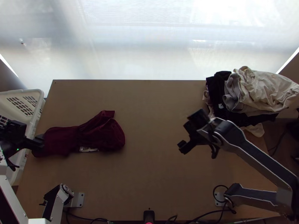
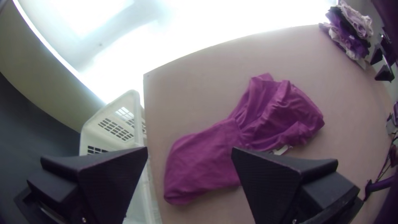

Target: Fold the t-shirt

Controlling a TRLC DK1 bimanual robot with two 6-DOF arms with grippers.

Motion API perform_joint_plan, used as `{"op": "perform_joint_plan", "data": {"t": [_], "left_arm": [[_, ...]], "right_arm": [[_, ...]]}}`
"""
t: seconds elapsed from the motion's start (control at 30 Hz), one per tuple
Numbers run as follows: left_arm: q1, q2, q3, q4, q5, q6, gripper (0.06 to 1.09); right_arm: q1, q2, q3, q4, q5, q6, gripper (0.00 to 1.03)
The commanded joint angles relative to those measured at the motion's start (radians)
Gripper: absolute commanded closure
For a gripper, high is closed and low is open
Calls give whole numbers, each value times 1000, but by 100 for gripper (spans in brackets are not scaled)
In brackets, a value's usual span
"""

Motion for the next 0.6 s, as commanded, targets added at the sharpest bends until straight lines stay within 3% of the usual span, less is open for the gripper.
{"op": "perform_joint_plan", "data": {"t": [0.0,0.27,0.57], "left_arm": [[-78,-12,4,-130,7,-102,10],[-92,-19,-50,-196,3,-102,10],[-88,-51,-56,-208,1,-86,11]], "right_arm": [[159,218,170,36,-1,27,5],[294,412,337,107,-4,27,5],[323,598,537,180,-32,54,7]]}}
